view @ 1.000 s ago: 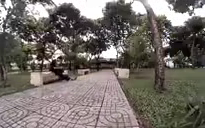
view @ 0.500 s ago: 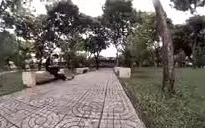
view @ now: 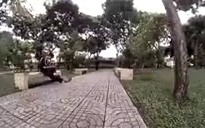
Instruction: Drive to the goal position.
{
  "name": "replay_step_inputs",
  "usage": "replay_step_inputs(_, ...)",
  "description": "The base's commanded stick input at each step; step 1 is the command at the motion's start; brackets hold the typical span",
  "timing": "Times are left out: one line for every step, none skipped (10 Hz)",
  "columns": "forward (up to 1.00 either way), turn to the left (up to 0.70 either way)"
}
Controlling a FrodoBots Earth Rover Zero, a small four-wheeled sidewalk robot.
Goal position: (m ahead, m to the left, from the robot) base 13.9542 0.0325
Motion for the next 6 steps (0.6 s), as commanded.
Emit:
replay_step_inputs(0.70, 0.00)
replay_step_inputs(0.70, 0.00)
replay_step_inputs(0.70, 0.00)
replay_step_inputs(0.70, 0.00)
replay_step_inputs(0.70, 0.00)
replay_step_inputs(0.70, 0.00)
